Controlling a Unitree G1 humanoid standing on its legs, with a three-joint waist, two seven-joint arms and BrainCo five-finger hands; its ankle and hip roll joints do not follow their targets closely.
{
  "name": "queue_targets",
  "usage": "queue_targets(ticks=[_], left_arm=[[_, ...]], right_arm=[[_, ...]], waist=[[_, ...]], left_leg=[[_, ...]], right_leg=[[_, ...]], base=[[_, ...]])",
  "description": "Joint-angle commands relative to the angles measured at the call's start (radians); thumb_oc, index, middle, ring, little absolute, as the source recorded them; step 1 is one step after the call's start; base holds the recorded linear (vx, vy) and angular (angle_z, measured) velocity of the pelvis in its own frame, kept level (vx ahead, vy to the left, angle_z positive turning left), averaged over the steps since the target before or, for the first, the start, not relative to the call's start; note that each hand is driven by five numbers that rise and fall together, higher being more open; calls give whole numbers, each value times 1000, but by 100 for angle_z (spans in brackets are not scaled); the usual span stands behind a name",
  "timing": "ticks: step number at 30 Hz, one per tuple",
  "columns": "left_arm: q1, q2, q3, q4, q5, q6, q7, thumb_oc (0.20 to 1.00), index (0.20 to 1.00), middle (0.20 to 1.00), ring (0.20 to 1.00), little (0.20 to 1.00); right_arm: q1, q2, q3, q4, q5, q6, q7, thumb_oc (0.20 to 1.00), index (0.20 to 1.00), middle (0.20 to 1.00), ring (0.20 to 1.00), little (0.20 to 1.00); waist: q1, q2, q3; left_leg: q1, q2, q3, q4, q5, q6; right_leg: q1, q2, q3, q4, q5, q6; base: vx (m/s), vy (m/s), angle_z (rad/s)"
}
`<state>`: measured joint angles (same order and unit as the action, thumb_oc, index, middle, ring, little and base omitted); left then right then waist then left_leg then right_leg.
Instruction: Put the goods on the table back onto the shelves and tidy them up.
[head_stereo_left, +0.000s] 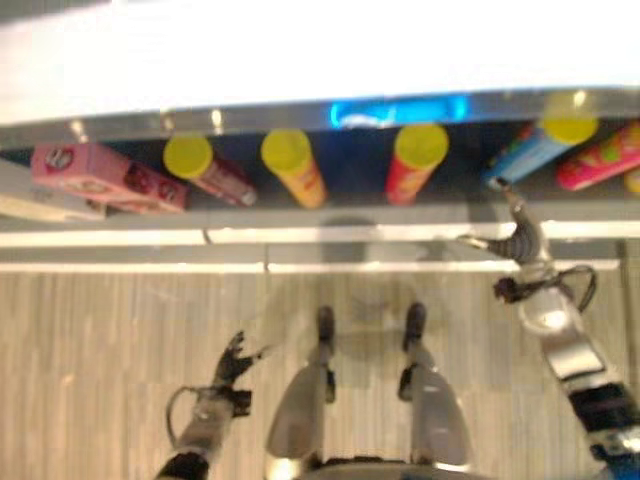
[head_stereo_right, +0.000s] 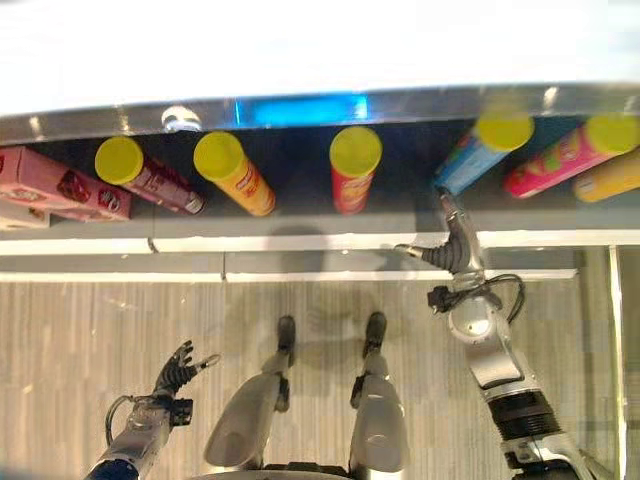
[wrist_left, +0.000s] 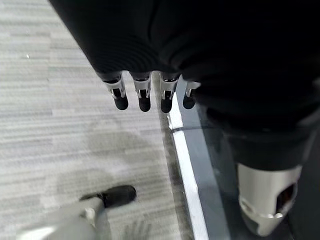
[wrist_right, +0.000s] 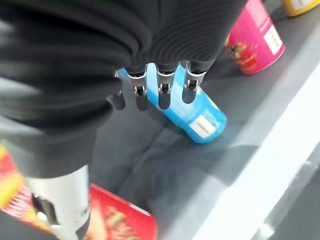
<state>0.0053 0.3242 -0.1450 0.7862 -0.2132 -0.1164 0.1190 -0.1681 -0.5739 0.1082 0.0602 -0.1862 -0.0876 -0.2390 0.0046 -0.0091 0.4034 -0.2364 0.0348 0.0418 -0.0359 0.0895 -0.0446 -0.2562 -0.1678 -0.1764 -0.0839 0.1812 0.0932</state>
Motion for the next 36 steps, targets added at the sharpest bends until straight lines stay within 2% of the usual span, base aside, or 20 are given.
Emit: queue_targets(ticks=[1,8,10,11,13,14,15,17,19,20,21,23,27,29,30,32,33,34,35,36], left_arm=[[52,27,43,64,46,4,2,1000,1000,1000,1000,1000],[60,42,75,75,58,8,-23,1000,1000,1000,1000,1000],[61,43,85,77,58,6,-28,1000,1000,1000,1000,1000],[62,40,89,77,51,4,-26,1000,1000,1000,1000,1000],[63,28,85,80,43,0,-30,1000,1000,1000,1000,1000],[62,16,82,87,36,-4,-39,1000,1000,1000,1000,1000],[64,10,80,94,36,-5,-48,1000,1000,1000,1000,1000],[65,9,81,123,42,-1,-59,1000,1000,1000,1000,1000],[61,11,82,146,55,5,-67,1000,1000,1000,1000,1000],[61,12,82,147,55,5,-67,1000,1000,1000,1000,1000],[66,18,97,163,65,10,-67,1000,1000,1000,1000,1000],[68,25,116,192,80,16,-63,1000,1000,1000,1000,1000],[82,41,151,208,81,22,-59,1000,1000,1000,1000,1000],[83,47,161,207,80,24,-57,1000,1000,1000,1000,1000],[88,56,174,208,73,23,-58,1000,1000,1000,1000,1000],[88,55,173,207,73,23,-59,1000,1000,1000,1000,1000],[91,64,179,205,71,18,-65,1000,1000,1000,1000,1000],[91,64,183,206,66,17,-67,1000,1000,1000,1000,1000],[88,57,192,182,31,12,-56,1000,1000,1000,1000,1000],[88,57,192,182,31,12,-56,1000,1000,1000,1000,1000]], right_arm=[[93,5,-18,-73,95,-72,60,1000,1000,1000,1000,1000],[240,33,-67,-13,242,-68,166,1000,1000,1000,1000,1000],[260,30,-88,21,267,-68,180,1000,1000,1000,1000,1000],[260,30,-97,30,279,-63,180,1000,1000,1000,1000,1000],[260,27,-126,44,298,-64,181,1000,1000,1000,1000,1000],[271,27,-150,41,306,-62,188,1000,1000,1000,1000,1000],[272,30,-168,47,309,-61,187,1000,1000,1000,1000,1000],[255,35,-195,61,300,-60,170,1000,1000,1000,1000,1000],[229,34,-205,46,287,-63,151,1000,1000,1000,1000,1000],[229,35,-205,46,287,-63,151,1000,1000,1000,1000,1000],[212,26,-223,26,271,-66,136,1000,1000,1000,1000,1000],[194,1,-254,5,251,-67,117,1000,1000,1000,1000,1000],[163,-49,-310,-59,245,-71,98,1000,1000,1000,1000,1000],[162,-61,-319,-70,242,-70,95,1000,1000,1000,1000,1000],[141,-99,-333,-80,244,-70,91,1000,1000,1000,1000,1000],[142,-101,-335,-82,245,-68,91,1000,1000,1000,1000,1000],[126,-141,-342,-85,239,-66,87,1000,1000,1000,1000,1000],[115,-164,-346,-91,247,-67,89,1000,1000,1000,1000,1000],[109,-200,-362,-117,260,-70,83,1000,1000,1000,1000,1000],[108,-201,-362,-117,260,-70,83,1000,1000,1000,1000,1000]], waist=[[-9,-17,-94],[-47,-33,-136],[-58,-42,-149],[-53,-51,-145],[-46,-60,-147],[-54,-60,-157],[-62,-64,-168],[-71,-74,-176],[-53,-65,-168],[-54,-67,-170],[-42,-53,-173],[-32,-45,-179],[-4,-55,-202],[3,-59,-206],[15,-68,-228],[17,-68,-219],[33,-84,-245],[35,-89,-250],[26,-68,-259],[25,-65,-259]], left_leg=[[-1,81,-10,-18,-27,-88],[58,115,8,-18,-36,-92],[72,117,5,14,-70,-81],[75,95,-33,55,-91,-73],[82,2,-178,82,-147,-46],[91,-26,-206,81,-163,-33],[97,-38,-203,91,-174,-26],[115,-42,-139,104,-191,-16],[140,-22,-65,116,-210,-6],[138,-24,-65,114,-207,-5],[161,8,-14,113,-208,-1],[179,44,15,112,-207,-7],[194,104,74,121,-213,-32],[200,122,90,125,-213,-43],[221,165,123,120,-221,-75],[224,164,131,120,-211,-75],[244,205,165,119,-212,-108],[249,243,188,115,-183,-133],[263,311,188,105,-98,-162],[264,314,188,103,-96,-164]], right_leg=[[5,-98,1,76,-47,112],[36,-54,46,74,-76,99],[44,-45,72,79,-88,96],[45,-46,91,84,-85,96],[32,-34,147,102,-83,98],[29,-30,172,105,-78,97],[25,-32,189,104,-71,103],[-1,-38,211,116,-32,130],[-10,-61,125,140,-41,128],[-12,-64,125,139,-39,129],[11,-113,16,157,-61,110],[50,-166,-22,163,-44,113],[88,-295,-86,156,65,151],[103,-314,-115,145,90,159],[129,-322,-164,131,83,169],[133,-323,-169,127,92,169],[164,-310,-219,100,41,169],[173,-289,-245,94,10,169],[167,-235,-240,125,-56,157],[167,-232,-241,126,-57,156]], base=[[77,-17,-9],[45,-27,-15],[29,58,-26],[-13,125,-34],[-16,147,-70],[13,160,-83],[16,173,-65],[-25,197,-57],[-41,116,-104],[-33,6,-151],[-37,-67,-143],[-59,-154,-97],[-23,-258,-69],[62,-314,-40],[60,-392,-43],[59,-278,-60],[117,-515,-90],[247,-814,-99],[148,-543,-83],[195,-502,-79]])
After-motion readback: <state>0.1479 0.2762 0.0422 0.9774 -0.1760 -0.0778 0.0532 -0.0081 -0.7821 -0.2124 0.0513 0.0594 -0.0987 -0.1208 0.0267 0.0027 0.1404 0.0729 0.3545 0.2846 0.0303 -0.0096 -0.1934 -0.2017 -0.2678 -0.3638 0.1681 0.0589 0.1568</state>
